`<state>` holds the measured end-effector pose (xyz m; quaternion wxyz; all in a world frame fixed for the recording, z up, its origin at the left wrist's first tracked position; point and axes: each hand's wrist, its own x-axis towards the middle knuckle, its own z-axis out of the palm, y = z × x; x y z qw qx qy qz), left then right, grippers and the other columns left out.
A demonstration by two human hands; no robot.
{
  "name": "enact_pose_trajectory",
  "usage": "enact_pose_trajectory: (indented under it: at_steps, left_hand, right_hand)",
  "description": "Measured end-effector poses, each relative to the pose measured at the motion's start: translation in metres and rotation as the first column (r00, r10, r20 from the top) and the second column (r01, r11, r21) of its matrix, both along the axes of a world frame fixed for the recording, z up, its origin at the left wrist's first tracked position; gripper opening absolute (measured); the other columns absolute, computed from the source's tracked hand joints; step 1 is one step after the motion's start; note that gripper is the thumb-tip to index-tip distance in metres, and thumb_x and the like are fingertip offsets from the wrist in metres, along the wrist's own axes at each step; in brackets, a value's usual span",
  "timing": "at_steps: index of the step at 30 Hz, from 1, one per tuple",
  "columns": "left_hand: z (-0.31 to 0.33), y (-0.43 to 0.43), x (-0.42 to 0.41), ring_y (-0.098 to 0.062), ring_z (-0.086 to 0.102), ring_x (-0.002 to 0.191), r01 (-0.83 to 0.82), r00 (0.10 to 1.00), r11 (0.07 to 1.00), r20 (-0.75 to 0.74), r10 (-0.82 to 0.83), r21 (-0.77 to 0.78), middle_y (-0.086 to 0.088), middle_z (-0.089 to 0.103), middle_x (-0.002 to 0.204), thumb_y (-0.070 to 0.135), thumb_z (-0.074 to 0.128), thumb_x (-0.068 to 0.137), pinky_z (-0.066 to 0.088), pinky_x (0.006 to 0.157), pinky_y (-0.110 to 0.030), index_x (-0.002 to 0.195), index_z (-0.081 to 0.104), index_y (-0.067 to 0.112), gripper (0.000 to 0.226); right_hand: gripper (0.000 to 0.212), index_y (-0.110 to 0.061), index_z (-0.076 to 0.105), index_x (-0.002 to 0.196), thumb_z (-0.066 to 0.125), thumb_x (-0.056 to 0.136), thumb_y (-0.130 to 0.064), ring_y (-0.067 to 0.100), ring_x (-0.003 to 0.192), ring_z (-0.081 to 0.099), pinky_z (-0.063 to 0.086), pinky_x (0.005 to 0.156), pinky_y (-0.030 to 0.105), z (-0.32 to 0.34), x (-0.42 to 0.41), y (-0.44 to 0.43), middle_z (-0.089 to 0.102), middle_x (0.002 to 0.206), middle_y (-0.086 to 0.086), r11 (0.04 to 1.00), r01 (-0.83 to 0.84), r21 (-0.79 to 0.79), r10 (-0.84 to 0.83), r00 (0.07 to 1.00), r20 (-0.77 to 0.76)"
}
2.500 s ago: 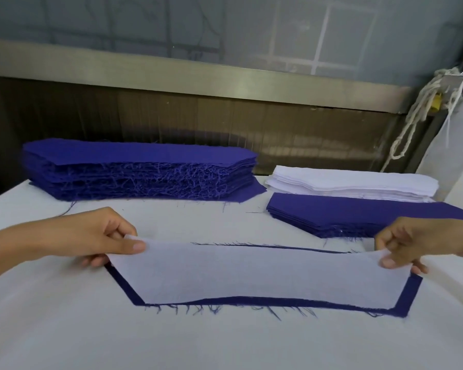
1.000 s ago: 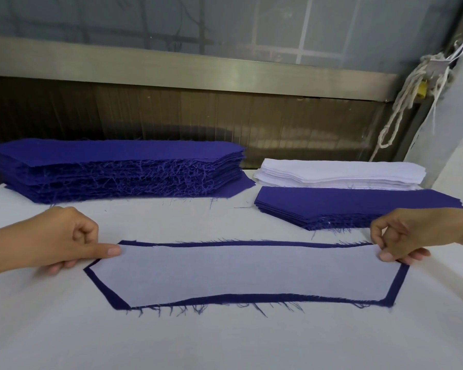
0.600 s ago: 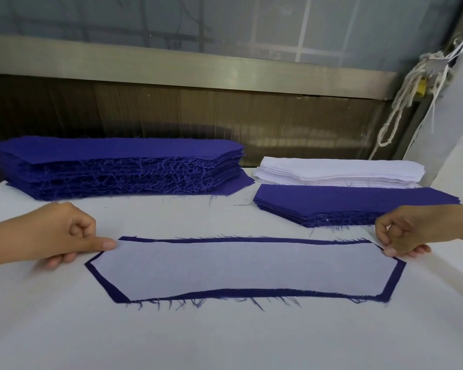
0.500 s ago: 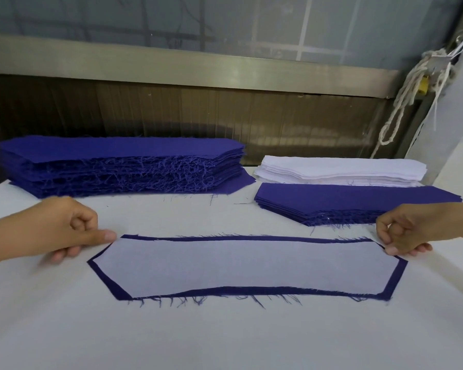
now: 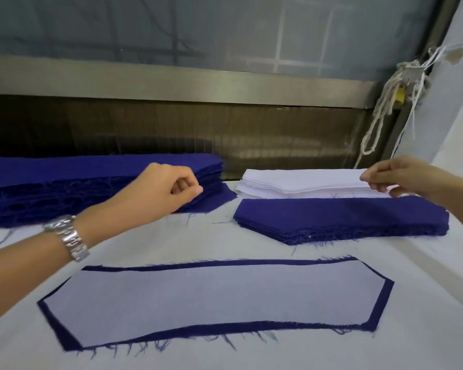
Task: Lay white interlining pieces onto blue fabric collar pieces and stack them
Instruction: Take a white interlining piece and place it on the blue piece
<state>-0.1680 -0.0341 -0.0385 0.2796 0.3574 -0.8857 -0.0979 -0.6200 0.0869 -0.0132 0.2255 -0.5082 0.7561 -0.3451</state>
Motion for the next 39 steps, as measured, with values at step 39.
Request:
enact_pose_trajectory:
  at_steps: [39]
  left_hand:
    - [-0.017,-0.087,-0.195,-0.013,0.065,0.081,0.018,1.0,0.997,0.023,-0.016,-0.073,-0.002,0.072,0.09,0.027,0.072,0.09,0.057,0.079,-0.033,0.099,0.076,0.014,0.016]
  right_hand:
    - [0.012,-0.008,0.073,0.085,0.061,0.087,-0.006,0.04,0.096,0.057,0.039,0.073,0.035,-0.049,-0.124,-0.069,0.064,0.103,0.015,0.867,0.394,-0.306,-0.492,0.577,-0.652]
